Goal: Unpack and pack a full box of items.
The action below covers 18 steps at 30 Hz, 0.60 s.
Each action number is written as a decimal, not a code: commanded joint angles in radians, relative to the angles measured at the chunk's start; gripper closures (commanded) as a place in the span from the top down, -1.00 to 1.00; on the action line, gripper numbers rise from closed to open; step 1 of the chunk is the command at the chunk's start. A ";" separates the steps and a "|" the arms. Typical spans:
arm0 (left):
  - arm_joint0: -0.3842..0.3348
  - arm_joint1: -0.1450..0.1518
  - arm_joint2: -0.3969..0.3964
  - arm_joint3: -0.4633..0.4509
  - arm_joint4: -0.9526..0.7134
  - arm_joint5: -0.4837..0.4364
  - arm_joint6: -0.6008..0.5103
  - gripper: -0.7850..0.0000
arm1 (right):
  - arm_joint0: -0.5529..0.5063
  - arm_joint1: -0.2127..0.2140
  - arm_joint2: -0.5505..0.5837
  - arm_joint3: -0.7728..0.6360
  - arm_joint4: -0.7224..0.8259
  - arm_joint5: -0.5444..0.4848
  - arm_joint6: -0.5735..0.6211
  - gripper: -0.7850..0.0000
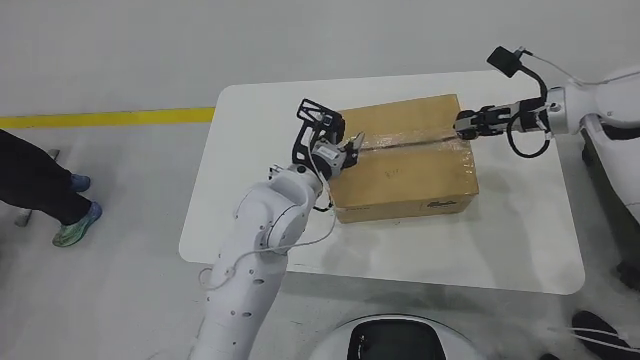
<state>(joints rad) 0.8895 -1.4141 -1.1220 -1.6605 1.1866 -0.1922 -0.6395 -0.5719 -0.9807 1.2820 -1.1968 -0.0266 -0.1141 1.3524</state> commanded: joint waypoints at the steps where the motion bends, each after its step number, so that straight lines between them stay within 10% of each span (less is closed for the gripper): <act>1: -0.021 -0.004 0.021 0.024 -0.007 0.002 -0.015 -0.41 | 0.008 0.000 -0.011 0.012 0.000 -0.001 0.000 -1.00; 7: -0.074 -0.017 0.070 0.086 -0.022 0.020 -0.032 -0.99 | 0.030 -0.002 -0.042 0.042 -0.008 -0.012 -0.001 -1.00; 18: -0.123 -0.032 0.126 0.176 0.001 0.064 -0.081 -1.00 | 0.068 -0.003 -0.085 0.080 -0.005 -0.028 -0.002 -1.00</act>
<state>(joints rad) 0.7675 -1.4458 -0.9988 -1.4921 1.1869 -0.1289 -0.7132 -0.5062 -0.9840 1.2010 -1.1184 -0.0320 -0.1402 1.3490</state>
